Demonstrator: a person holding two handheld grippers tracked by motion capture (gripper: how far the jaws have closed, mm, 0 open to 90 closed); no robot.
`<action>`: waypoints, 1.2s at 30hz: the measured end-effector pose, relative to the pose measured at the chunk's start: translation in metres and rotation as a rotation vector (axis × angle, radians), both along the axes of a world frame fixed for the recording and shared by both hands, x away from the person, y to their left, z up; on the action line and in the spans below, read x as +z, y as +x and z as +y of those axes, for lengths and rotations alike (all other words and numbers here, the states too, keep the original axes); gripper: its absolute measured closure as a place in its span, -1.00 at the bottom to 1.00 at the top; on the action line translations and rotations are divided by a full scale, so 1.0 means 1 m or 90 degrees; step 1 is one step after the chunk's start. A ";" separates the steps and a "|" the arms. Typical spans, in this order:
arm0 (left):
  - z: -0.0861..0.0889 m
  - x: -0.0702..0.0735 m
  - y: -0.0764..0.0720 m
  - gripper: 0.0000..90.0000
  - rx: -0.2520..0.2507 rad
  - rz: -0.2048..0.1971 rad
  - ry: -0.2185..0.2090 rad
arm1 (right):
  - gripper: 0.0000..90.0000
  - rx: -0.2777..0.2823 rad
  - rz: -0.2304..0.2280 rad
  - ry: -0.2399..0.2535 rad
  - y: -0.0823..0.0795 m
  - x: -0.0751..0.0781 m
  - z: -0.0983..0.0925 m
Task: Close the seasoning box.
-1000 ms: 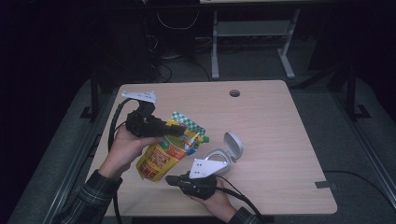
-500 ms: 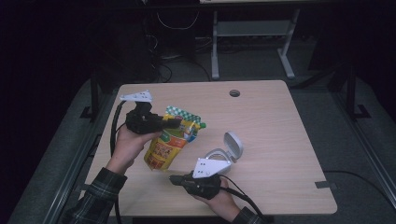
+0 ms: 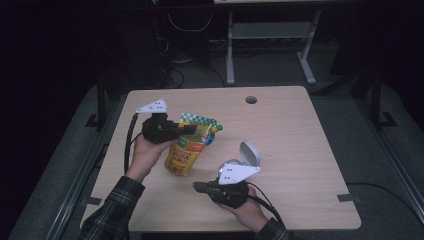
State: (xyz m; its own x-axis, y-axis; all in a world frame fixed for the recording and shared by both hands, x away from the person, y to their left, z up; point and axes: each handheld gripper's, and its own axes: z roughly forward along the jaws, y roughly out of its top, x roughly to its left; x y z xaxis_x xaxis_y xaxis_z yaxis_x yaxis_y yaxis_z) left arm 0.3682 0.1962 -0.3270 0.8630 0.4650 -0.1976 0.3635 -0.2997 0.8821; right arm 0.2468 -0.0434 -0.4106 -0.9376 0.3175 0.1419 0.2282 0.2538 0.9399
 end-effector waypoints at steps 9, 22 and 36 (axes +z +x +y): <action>0.017 -0.021 -0.008 0.98 0.004 -0.023 -0.021 | 1.00 -0.014 0.000 -0.005 0.006 0.009 -0.027; 0.057 -0.027 -0.039 0.96 0.010 -0.035 -0.035 | 1.00 -0.034 0.000 -0.020 0.011 0.019 -0.059; 0.087 -0.040 -0.066 0.91 0.026 -0.030 -0.044 | 1.00 -0.069 0.004 -0.042 0.007 0.016 -0.097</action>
State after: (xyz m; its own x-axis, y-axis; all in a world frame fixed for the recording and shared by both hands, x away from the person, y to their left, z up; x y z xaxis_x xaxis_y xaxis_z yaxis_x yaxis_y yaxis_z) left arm 0.3023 0.2829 -0.3672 0.8526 0.4868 -0.1899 0.3316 -0.2234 0.9166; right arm 0.2542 -0.1405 -0.3941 -0.8964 0.4257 0.1232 0.2637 0.2888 0.9204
